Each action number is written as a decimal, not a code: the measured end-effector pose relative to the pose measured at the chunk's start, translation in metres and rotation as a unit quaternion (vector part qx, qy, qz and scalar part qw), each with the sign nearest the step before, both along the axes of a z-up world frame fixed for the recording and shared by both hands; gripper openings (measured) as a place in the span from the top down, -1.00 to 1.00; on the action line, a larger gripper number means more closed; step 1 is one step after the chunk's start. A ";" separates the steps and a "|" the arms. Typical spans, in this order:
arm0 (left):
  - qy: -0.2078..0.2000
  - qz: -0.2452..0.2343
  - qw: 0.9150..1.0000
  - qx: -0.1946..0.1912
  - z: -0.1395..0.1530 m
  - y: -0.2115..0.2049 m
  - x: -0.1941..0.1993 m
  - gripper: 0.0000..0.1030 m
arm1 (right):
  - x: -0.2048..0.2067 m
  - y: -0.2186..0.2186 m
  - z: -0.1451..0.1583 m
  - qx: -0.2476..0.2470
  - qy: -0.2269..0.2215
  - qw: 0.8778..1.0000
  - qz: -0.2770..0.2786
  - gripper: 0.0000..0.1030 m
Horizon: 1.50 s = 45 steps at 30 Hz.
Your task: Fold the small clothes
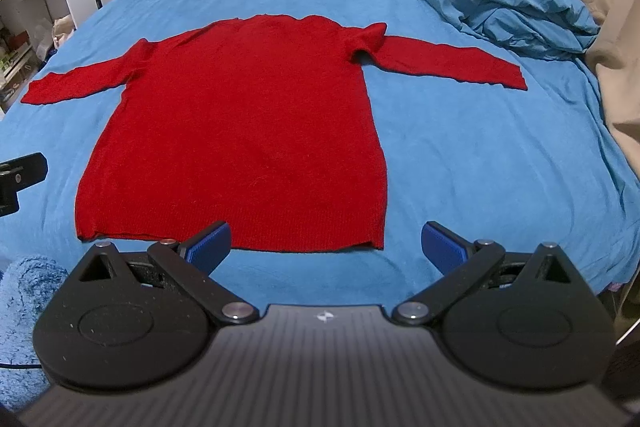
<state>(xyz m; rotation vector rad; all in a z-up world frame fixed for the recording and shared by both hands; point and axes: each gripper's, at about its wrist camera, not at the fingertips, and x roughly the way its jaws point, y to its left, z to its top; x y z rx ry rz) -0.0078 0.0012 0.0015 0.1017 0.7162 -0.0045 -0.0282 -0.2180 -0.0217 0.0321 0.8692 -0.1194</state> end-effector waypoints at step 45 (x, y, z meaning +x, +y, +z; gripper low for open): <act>-0.001 -0.003 1.000 -0.005 0.000 0.000 0.001 -1.00 | 0.002 0.001 0.001 0.000 0.001 1.000 0.002 -1.00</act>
